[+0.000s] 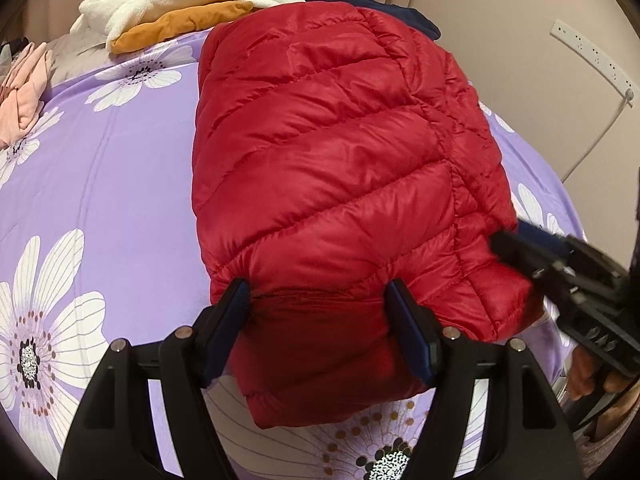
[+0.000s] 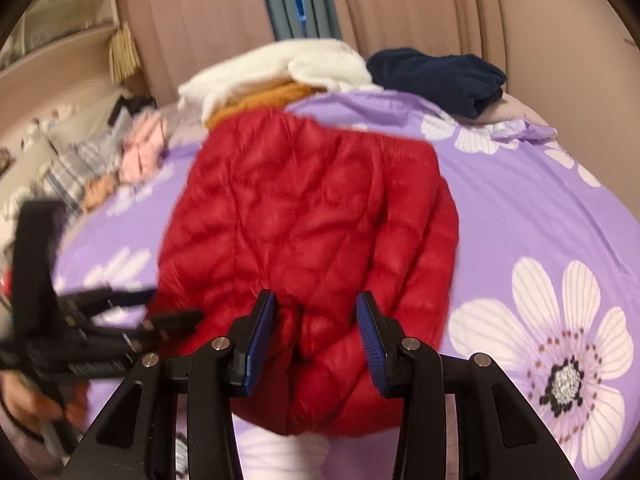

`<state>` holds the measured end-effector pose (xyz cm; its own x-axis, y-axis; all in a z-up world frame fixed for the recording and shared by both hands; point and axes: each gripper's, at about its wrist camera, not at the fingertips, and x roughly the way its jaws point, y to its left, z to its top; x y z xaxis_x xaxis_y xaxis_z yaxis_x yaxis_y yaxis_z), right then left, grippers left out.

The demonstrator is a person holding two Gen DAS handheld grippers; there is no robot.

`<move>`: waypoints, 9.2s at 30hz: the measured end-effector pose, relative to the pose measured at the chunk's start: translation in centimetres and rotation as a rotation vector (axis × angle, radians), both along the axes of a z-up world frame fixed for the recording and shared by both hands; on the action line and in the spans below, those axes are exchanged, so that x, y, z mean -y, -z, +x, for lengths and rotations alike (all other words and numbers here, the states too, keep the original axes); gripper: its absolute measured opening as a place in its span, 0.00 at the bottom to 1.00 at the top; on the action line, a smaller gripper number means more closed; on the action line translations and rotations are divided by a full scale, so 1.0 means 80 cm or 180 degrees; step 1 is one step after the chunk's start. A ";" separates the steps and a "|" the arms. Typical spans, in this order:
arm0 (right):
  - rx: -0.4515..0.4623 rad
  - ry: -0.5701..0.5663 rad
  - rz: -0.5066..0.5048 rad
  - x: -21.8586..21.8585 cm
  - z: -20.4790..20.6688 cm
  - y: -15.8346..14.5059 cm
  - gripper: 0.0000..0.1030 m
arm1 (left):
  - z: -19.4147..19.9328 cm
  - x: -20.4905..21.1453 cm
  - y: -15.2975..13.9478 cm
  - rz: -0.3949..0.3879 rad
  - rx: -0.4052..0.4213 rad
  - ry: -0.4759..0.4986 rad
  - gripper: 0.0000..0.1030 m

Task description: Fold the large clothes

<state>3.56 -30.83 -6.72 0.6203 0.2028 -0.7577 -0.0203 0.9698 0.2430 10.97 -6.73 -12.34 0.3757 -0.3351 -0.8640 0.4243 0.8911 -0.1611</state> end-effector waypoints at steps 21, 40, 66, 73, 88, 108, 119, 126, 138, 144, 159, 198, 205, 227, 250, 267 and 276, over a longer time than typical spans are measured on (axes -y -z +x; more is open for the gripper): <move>-0.0009 0.0126 0.0475 0.015 -0.001 0.003 0.43 | 0.030 -0.064 -0.033 -0.0486 0.0171 -0.0555 0.71; -0.0056 0.0590 0.0770 0.056 0.051 0.006 0.79 | 0.088 -0.078 -0.012 -0.0621 -0.0117 -0.0640 0.90; -0.0631 0.0867 0.1756 0.101 0.051 0.082 0.98 | 0.106 -0.059 0.022 -0.0824 -0.0475 -0.0435 1.00; -0.0667 0.0744 0.1976 0.104 0.056 0.089 0.98 | 0.102 -0.043 0.022 -0.0830 -0.0492 -0.0327 1.00; -0.0421 0.0630 0.2130 0.087 0.049 0.083 0.65 | 0.089 -0.035 0.011 -0.0735 -0.0291 -0.0231 0.87; 0.0241 0.0376 0.1754 0.058 0.043 0.034 0.36 | 0.067 -0.057 -0.025 -0.0748 0.0031 -0.0250 0.70; 0.0411 0.0145 0.1708 0.045 0.056 0.016 0.36 | 0.057 -0.075 -0.044 -0.0808 0.0161 -0.0368 0.70; 0.0476 -0.0025 0.1675 0.037 0.072 0.008 0.36 | 0.047 -0.083 -0.051 -0.0831 0.0245 -0.0464 0.70; 0.0513 -0.0273 0.1680 0.015 0.093 0.001 0.36 | 0.046 -0.088 -0.053 -0.0840 0.0347 -0.0650 0.70; 0.0524 -0.0370 0.1692 0.005 0.102 -0.001 0.36 | 0.048 -0.096 -0.056 -0.0845 0.0383 -0.0738 0.70; 0.0530 -0.0591 0.1720 -0.030 0.127 -0.004 0.36 | 0.044 -0.098 -0.064 -0.0792 0.0432 -0.0962 0.70; 0.0516 -0.0591 0.1640 -0.084 0.187 -0.001 0.36 | 0.109 -0.119 -0.046 -0.0791 0.0485 -0.1085 0.70; 0.0488 -0.0539 0.1637 -0.088 0.188 0.005 0.36 | 0.113 -0.115 -0.042 -0.0781 0.0453 -0.1091 0.70; 0.0237 -0.0388 0.1593 -0.092 0.188 0.033 0.36 | 0.118 -0.115 -0.022 -0.0653 0.0294 -0.1140 0.70; 0.0001 -0.0234 0.1481 -0.093 0.180 0.052 0.37 | 0.121 -0.114 -0.012 -0.0475 0.0214 -0.1178 0.71; -0.0083 -0.0164 0.1448 -0.095 0.180 0.051 0.38 | 0.120 -0.113 -0.011 -0.0396 0.0190 -0.1209 0.72; -0.0108 -0.0147 0.1443 -0.095 0.181 0.053 0.39 | 0.120 -0.115 -0.011 -0.0392 0.0190 -0.1208 0.72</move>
